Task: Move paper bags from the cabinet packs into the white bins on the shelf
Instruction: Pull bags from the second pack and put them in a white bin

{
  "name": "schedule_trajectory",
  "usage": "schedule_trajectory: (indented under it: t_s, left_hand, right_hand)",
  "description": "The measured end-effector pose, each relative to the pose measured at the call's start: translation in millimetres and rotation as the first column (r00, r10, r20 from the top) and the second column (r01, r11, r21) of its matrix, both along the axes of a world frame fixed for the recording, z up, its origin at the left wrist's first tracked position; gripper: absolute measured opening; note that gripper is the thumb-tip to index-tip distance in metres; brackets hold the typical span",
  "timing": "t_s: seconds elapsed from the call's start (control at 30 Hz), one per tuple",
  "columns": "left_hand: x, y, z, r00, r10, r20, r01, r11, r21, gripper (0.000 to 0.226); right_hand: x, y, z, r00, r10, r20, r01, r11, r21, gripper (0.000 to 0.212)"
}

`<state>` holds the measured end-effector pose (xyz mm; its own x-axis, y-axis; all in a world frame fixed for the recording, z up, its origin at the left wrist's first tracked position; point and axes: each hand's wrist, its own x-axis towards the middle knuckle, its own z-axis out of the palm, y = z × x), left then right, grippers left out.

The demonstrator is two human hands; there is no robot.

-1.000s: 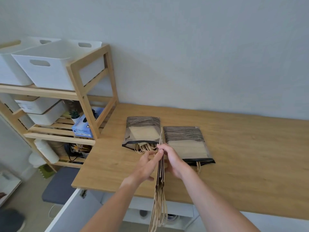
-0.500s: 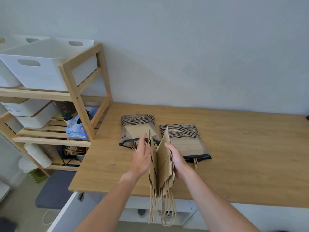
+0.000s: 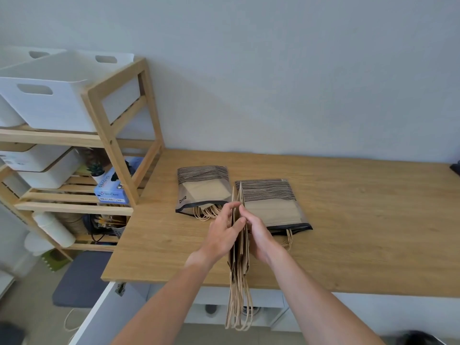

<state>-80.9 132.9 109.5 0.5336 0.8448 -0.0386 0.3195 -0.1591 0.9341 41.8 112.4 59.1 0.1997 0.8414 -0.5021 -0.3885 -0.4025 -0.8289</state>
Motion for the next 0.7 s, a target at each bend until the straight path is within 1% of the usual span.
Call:
schedule_trajectory:
  t_s: [0.2, 0.27, 0.37, 0.5, 0.6, 0.7]
  left_hand:
    - [3, 0, -6, 1.0, 0.002, -0.026, -0.001, 0.999, 0.038, 0.038]
    - [2, 2, -6, 0.999, -0.014, -0.032, 0.015, 0.999, 0.039, 0.039]
    - [-3, 5, -8, 1.0, 0.011, -0.016, -0.011, 1.0, 0.024, 0.043]
    - [-13, 7, -13, 0.998, 0.055, -0.015, -0.055, 0.998, 0.022, 0.044]
    - [-17, 10, -16, 0.995, 0.088, -0.039, -0.086, 0.996, 0.036, 0.048]
    - [-21, 9, -17, 0.996, 0.09, -0.012, -0.089, 0.996, 0.03, 0.046]
  right_hand:
    - [3, 1, 0, 1.0, -0.011, 0.002, 0.011, 1.0, -0.005, 0.079]
    - [2, -3, 7, 1.0, -0.001, -0.022, 0.001, 1.0, -0.015, 0.073]
    - [5, -9, 11, 0.998, 0.019, -0.063, -0.018, 1.0, 0.018, 0.054]
    - [4, -14, 13, 0.998, 0.024, -0.058, -0.022, 0.999, 0.035, 0.049]
    - [6, -12, 15, 1.0, -0.023, -0.005, 0.023, 0.999, 0.045, 0.047]
    - [13, -18, 23, 0.996, -0.088, -0.016, 0.088, 0.995, 0.036, 0.041]
